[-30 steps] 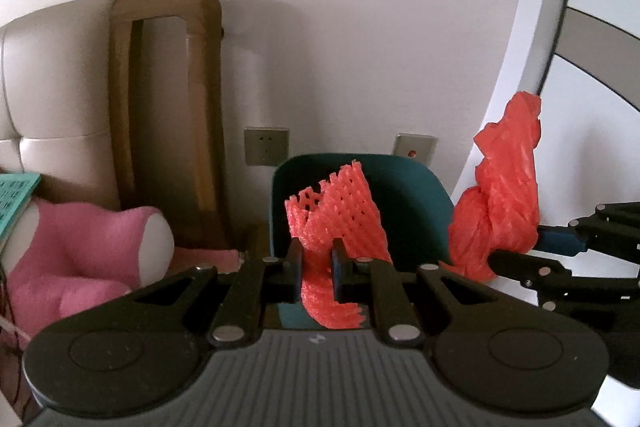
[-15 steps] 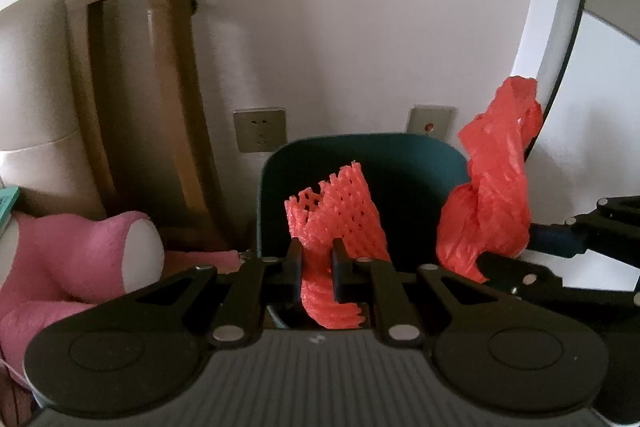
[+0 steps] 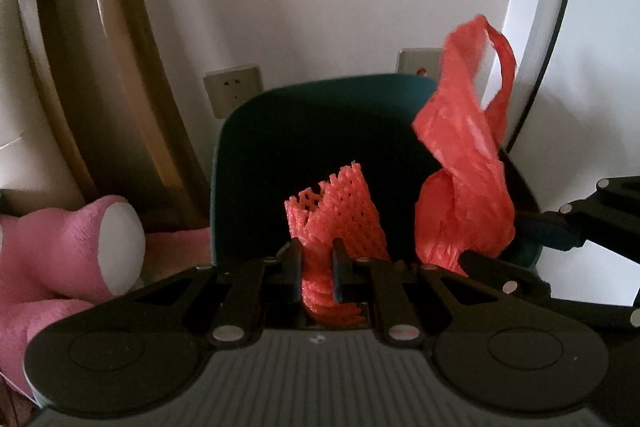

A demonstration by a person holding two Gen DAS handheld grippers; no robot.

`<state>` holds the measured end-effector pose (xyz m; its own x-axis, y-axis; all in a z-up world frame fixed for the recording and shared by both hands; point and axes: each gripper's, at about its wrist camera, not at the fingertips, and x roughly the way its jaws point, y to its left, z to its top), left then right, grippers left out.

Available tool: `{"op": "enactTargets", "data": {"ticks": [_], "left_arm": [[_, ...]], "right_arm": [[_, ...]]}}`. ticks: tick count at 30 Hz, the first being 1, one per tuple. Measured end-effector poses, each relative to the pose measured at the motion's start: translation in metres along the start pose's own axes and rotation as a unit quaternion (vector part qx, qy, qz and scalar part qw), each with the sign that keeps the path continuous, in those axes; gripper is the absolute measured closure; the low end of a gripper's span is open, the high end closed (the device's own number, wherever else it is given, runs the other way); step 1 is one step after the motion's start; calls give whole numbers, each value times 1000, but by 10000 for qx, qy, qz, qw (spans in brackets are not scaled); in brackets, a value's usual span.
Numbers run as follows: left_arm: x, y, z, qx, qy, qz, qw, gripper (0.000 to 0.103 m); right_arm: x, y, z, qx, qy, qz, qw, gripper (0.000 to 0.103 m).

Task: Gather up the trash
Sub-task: 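Open both grippers to drop the net and bag into the teal bin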

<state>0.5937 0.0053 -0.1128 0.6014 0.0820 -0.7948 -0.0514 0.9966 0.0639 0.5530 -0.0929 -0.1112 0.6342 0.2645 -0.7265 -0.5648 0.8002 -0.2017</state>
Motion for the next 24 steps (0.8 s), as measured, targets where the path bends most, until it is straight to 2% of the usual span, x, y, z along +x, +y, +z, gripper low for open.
{"op": "enactTargets", "data": {"ticks": [5, 10, 17, 20, 21, 22, 23, 24], "left_arm": [[8, 0, -2, -15, 102, -23, 9999, 90], [13, 2, -4, -30, 181, -6, 9998, 90], [13, 5, -6, -192, 200, -168, 9995, 86], [11, 7, -7, -232, 177, -220, 9993, 72], [10, 7, -8, -242, 145, -226, 9993, 58], [8, 7, -9, -254, 106, -221, 9994, 39], [5, 7, -10, -279, 25, -201, 9994, 32], [0, 7, -11, -295, -91, -205, 9993, 29]], "right_arm": [[-3, -5, -2, 128, 10, 15, 9999, 77], [-5, -8, -3, 226, 13, 21, 9997, 72], [-11, -20, 2, 468, -134, 127, 9987, 64], [-20, -23, 1, 562, -256, 151, 9980, 61], [-24, -25, 1, 603, -307, 177, 9975, 60], [-28, -25, 0, 633, -347, 191, 9972, 58], [-32, -26, -1, 669, -396, 191, 9968, 57], [-37, -27, -2, 705, -460, 198, 9963, 57]]}}
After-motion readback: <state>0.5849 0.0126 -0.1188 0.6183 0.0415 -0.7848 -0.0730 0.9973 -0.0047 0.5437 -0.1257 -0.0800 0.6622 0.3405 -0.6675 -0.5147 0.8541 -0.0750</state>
